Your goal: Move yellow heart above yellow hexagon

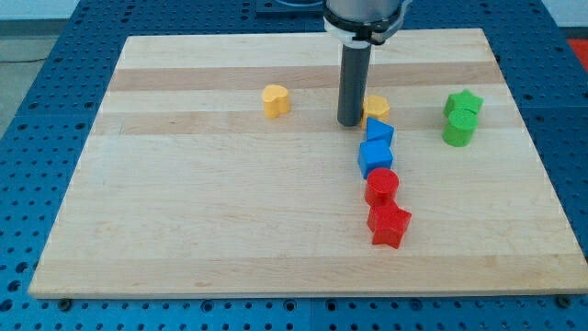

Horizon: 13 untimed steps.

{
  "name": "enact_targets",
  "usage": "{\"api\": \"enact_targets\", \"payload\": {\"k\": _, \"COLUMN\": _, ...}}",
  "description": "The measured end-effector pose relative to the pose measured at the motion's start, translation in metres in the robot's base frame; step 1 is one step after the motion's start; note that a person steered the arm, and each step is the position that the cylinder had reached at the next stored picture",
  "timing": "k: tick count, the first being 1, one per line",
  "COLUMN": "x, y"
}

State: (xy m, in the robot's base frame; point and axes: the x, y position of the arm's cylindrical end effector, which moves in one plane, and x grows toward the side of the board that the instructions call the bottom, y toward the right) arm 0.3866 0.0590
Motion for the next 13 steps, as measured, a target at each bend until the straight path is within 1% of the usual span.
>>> {"api": "enact_targets", "payload": {"k": 1, "x": -0.005, "y": -0.008}}
{"api": "enact_targets", "payload": {"k": 4, "x": -0.005, "y": -0.138}}
{"api": "enact_targets", "payload": {"k": 5, "x": -0.014, "y": -0.16}}
{"api": "enact_targets", "payload": {"k": 7, "x": -0.031, "y": -0.129}}
{"api": "enact_targets", "payload": {"k": 9, "x": -0.034, "y": -0.075}}
{"api": "enact_targets", "payload": {"k": 11, "x": -0.06, "y": -0.066}}
{"api": "enact_targets", "payload": {"k": 13, "x": -0.061, "y": -0.044}}
